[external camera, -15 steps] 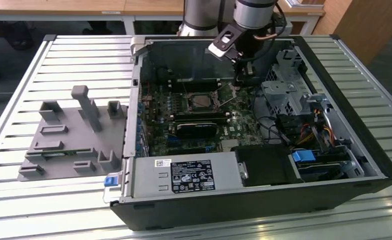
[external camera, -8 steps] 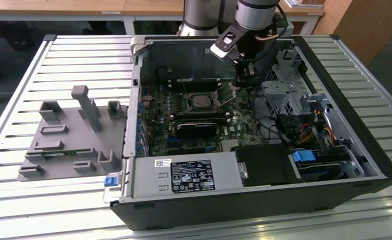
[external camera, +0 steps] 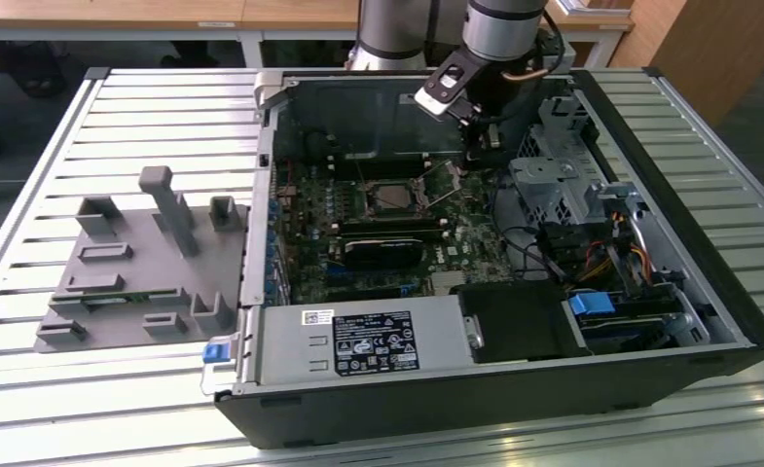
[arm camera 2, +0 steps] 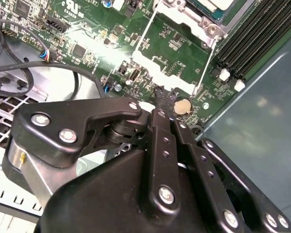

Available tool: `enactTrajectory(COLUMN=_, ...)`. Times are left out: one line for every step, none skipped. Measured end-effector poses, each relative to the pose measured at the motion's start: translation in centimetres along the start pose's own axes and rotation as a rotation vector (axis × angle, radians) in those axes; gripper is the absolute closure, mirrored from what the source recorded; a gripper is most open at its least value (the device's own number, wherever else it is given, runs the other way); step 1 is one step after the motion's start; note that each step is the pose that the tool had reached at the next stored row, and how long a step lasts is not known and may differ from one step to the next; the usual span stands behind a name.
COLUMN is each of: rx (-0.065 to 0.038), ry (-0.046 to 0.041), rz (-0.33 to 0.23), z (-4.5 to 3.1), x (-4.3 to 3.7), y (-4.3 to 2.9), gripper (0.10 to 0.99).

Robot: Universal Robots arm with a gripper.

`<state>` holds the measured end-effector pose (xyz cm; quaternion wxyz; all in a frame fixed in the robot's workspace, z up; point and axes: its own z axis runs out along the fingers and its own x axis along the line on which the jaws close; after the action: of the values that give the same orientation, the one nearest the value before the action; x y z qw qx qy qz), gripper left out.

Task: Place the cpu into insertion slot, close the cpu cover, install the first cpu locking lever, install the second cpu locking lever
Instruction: 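Close the cpu cover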

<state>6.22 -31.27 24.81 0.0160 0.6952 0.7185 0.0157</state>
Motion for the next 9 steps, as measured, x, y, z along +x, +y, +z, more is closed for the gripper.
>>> enactTrajectory(rx=0.000, ry=-0.0005, rz=0.000, z=0.04, x=0.00, y=0.05, gripper=0.980)
enactTrajectory(rx=0.001, ry=-0.0006, rz=0.000, z=0.07, x=-0.01, y=0.10, gripper=0.980)
enactTrajectory(rx=0.001, ry=-0.0007, rz=0.000, z=0.12, x=-0.01, y=0.15, gripper=0.980)
enactTrajectory(rx=0.001, ry=-0.0008, rz=0.000, z=0.17, x=-0.01, y=0.20, gripper=0.980)
enactTrajectory(rx=0.001, ry=-0.0009, rz=0.000, z=0.22, x=-0.01, y=0.24, gripper=0.980)
enactTrajectory(rx=0.002, ry=-0.0010, rz=0.000, z=0.27, x=-0.01, y=0.29, gripper=0.980)
enactTrajectory(rx=0.002, ry=-0.0012, rz=0.000, z=0.31, x=-0.01, y=0.34, gripper=0.980)
enactTrajectory(rx=0.002, ry=-0.0013, rz=0.000, z=0.37, x=-0.02, y=0.39, gripper=0.980)
enactTrajectory(rx=0.002, ry=-0.0015, rz=0.000, z=0.43, x=-0.02, y=0.43, gripper=0.980)
